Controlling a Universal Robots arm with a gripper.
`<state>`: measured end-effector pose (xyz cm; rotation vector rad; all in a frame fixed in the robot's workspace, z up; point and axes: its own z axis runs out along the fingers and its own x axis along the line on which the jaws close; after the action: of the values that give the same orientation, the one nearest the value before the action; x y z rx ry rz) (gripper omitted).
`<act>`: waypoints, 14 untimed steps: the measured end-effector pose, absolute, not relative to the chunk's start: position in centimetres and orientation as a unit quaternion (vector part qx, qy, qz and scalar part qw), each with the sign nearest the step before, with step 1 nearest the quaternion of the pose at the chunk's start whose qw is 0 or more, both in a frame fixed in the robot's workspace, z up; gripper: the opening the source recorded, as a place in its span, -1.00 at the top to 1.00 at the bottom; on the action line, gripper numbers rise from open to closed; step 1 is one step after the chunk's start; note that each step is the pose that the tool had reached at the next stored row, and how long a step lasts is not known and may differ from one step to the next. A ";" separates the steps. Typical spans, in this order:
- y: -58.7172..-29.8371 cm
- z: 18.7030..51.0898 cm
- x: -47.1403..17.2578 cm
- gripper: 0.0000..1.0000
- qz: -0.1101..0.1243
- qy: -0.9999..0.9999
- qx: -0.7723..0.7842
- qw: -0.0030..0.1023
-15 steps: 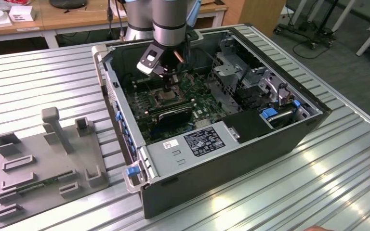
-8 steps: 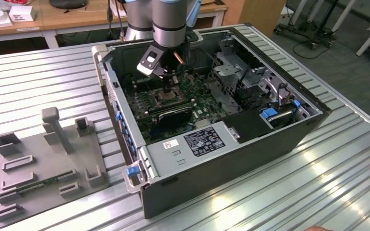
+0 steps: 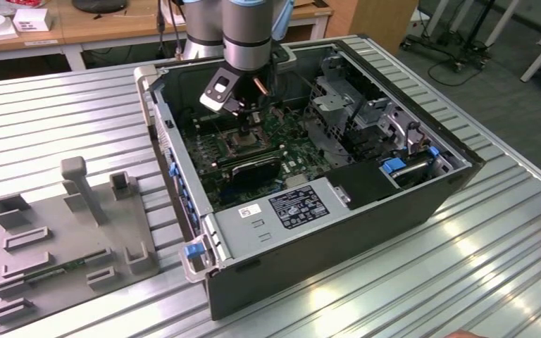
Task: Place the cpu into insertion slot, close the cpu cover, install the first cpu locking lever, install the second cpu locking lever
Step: 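Place the cpu into insertion slot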
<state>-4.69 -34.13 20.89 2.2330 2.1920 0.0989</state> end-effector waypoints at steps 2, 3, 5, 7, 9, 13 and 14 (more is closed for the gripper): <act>-34.1 20.7 -4.7 0.79 0.032 0.700 0.713 0.005; -34.1 20.6 -4.7 0.79 0.032 0.700 0.713 0.005; -34.1 20.5 -4.7 0.79 0.032 0.700 0.713 0.005; -34.1 20.5 -4.7 0.79 0.032 0.700 0.713 0.005; -34.1 20.4 -4.7 0.79 0.032 0.700 0.713 0.005; -34.1 20.3 -4.7 0.79 0.033 0.700 0.713 0.004; -34.1 20.3 -4.7 0.79 0.032 0.700 0.713 0.005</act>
<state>-4.70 -34.14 20.25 2.2345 2.1931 0.1017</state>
